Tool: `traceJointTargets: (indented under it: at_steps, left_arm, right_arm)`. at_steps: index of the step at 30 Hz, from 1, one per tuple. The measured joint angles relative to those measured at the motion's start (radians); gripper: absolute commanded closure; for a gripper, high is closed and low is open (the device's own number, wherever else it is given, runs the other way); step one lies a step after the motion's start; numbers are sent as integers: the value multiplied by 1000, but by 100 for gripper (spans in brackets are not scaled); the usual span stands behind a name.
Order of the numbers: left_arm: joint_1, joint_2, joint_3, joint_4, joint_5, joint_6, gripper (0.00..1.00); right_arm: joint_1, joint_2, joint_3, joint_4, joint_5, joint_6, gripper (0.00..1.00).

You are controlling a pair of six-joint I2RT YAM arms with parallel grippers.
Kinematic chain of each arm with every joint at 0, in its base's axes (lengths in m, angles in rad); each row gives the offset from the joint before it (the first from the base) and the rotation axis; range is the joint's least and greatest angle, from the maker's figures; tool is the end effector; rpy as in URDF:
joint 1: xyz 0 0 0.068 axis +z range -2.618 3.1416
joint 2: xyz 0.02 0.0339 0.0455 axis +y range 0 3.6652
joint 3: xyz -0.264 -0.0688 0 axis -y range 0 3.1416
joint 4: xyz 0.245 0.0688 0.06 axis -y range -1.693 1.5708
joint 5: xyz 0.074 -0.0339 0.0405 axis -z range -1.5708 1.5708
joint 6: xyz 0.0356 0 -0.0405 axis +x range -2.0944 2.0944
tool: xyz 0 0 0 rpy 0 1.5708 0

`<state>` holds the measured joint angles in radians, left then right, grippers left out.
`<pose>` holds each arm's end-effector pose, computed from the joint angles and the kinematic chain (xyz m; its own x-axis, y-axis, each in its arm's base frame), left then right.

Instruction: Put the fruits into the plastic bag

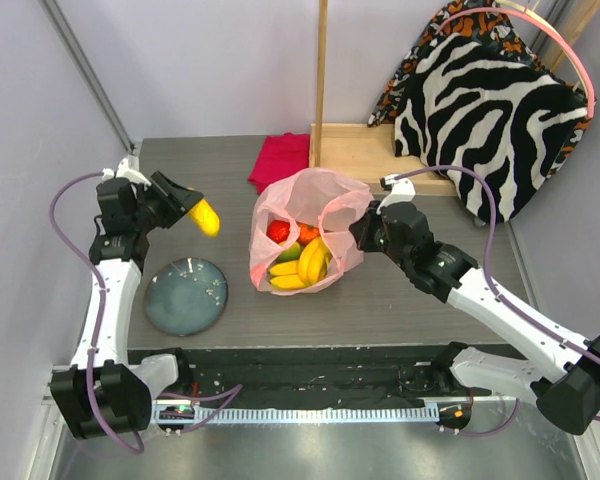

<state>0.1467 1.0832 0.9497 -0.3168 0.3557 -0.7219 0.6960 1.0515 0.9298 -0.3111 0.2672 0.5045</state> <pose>0.2430 0.0234 0.3269 -0.4376 -0.6908 -0.5756 -0.1546 0.6884 -0.7087 0.1885 0.1453 0.3271 -0.4918 0.1967 -0.8482 -0.2248 0.9125 0.3419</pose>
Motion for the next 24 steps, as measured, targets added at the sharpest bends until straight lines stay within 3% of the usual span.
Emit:
traceJointTargets:
  at_steps: [4,10,21,24]
  left_arm:
    - [-10,-6,18,61,171,29,100]
    - [-90,-38,65,100,296,60,100]
    - [-303,-126,154,292,310,65,100]
    - [-417,-99,173,336,280,66,100]
  right_arm:
    - [0,0,-16,11,-5,3,99]
    - [0,0,-24,13,-15,3,99]
    - [0,-13,-25,13,-20,3,99]
    - [0,-13,-25,12,-21,3,99]
